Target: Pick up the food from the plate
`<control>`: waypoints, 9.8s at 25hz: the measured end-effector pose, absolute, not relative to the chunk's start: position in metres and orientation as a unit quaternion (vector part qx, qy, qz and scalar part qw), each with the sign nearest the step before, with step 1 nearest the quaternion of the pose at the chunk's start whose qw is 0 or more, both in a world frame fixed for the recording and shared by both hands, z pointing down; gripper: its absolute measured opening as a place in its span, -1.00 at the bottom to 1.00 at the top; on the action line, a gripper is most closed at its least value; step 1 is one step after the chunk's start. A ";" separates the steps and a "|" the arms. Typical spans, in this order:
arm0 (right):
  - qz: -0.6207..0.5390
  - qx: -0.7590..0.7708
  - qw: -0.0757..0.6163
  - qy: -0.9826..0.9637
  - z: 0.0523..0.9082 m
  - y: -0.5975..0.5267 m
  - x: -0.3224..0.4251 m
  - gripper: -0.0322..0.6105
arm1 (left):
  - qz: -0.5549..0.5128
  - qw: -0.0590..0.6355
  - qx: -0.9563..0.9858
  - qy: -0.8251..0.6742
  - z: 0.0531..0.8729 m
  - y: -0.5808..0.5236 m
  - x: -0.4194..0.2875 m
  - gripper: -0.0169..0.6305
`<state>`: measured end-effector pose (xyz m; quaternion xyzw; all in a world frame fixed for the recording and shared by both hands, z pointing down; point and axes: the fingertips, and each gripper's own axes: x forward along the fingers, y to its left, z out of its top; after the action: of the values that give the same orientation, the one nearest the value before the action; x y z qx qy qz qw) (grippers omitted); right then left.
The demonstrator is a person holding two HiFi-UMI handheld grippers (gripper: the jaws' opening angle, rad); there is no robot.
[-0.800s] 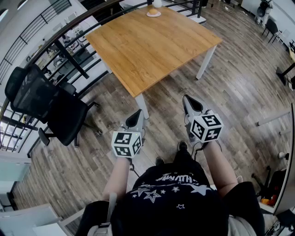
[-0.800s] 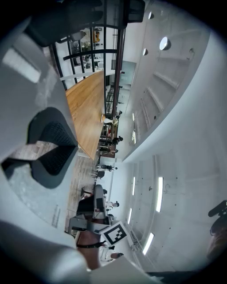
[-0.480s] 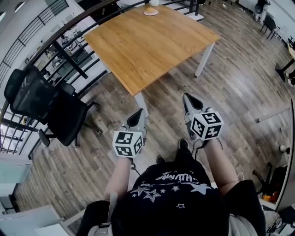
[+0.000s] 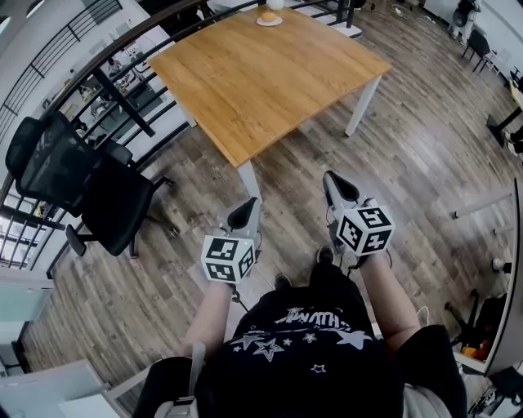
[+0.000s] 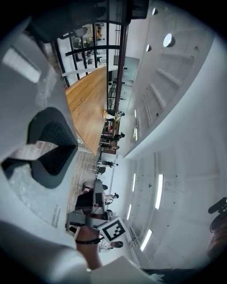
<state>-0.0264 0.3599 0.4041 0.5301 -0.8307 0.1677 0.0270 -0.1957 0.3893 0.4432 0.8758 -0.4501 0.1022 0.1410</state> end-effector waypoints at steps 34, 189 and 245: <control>0.199 0.476 0.043 -0.855 0.448 0.129 0.158 -0.89 | 0.102 0.149 0.823 -0.539 0.450 0.207 -0.032 -0.95; -0.028 0.262 0.321 -0.910 0.563 -0.779 -0.065 0.19 | 0.129 0.242 0.699 -0.661 0.539 -0.528 -0.177 -0.95; 0.075 0.386 0.178 -0.902 0.398 -0.306 -0.008 0.19 | 0.058 0.199 0.810 -0.548 0.417 -0.189 -0.158 -0.95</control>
<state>-0.0085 -0.3064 0.3982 0.3861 -0.9019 0.0754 0.1785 -0.1580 -0.1890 0.4175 0.8105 -0.5479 0.0585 0.1986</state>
